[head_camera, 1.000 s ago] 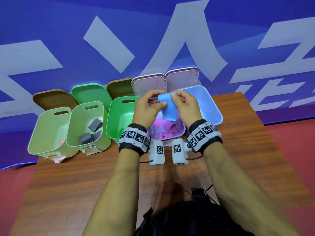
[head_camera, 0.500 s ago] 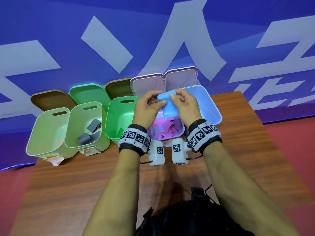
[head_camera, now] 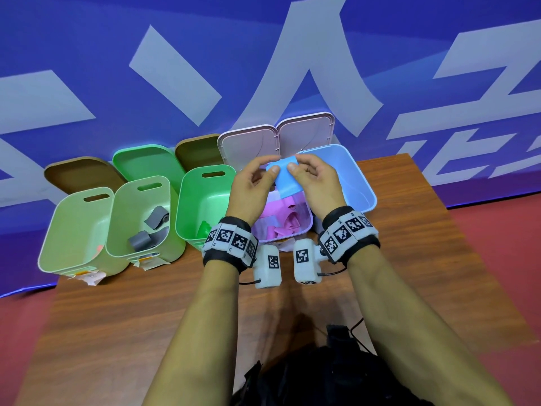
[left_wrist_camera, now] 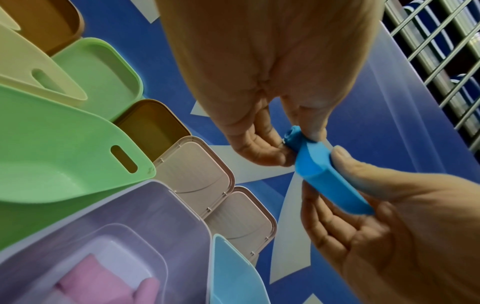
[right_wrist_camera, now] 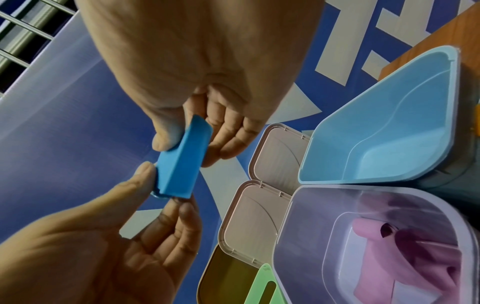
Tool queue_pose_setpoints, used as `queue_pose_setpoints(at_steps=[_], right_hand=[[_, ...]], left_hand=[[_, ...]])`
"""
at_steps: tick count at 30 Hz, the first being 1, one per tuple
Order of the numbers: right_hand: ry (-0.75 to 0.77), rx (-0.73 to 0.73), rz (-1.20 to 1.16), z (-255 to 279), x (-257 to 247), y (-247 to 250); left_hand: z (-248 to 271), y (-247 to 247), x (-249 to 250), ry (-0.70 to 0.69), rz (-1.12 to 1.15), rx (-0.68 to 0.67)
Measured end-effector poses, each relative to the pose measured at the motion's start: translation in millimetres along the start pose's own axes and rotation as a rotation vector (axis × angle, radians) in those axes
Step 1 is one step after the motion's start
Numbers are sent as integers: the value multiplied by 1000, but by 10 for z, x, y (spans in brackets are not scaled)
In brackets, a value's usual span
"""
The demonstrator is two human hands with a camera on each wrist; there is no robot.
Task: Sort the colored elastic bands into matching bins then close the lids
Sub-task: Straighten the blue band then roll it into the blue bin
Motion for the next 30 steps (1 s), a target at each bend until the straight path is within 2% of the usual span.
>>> queue_pose_setpoints(at_steps=[7,13,19,22,25,30], right_hand=[[13,11,48,3,35,26],[-26,50,2,11,85,59],[-18,30,16,13,78,59],[-30,63,20,-19,149,100],[-57,68,23,-41,259,121],[-114,60,18,-95,427,161]], left_hand=[[5,-43,-58,56,15,-24],[16,-24,-124,69,31,27],[6,-31,-203,85,-1,37],[5,-88,-232,103,6,-2],[-6,-139,-246,59,-49,-51],[-44,-182,-346,97,-71,-27]])
Point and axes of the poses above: each hand's wrist, its own z-axis away from the middle knuckle, its own y-axis out of the back of the hand, x = y × z, the point moved 9 cm from there along -z, towards the middle knuckle, and after that the axes turned 2 degrees about x, right-handed, at the moved point
